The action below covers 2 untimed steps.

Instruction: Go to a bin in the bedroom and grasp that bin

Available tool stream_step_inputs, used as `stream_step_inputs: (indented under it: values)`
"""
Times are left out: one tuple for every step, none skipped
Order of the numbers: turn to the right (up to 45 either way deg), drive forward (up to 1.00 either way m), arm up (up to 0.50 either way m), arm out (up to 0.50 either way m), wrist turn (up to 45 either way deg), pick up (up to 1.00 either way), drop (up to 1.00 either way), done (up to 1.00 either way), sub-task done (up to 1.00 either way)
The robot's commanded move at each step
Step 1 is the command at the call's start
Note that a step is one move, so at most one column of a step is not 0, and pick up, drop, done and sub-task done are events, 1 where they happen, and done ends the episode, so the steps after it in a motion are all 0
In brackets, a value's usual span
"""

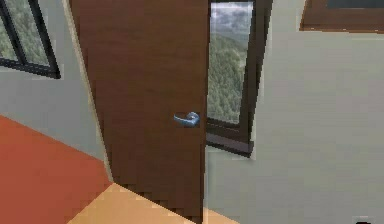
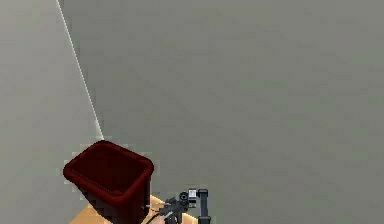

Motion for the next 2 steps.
stream_step_inputs:
  values:
    - [0.0, 0.0, 0.0, 0.0, 45.0, 0.0, 0.0, 0.0, 0.0]
    - [0.0, 0.0, 0.0, 0.0, 15.0, 0.0, 0.0, 0.0, 0.0]
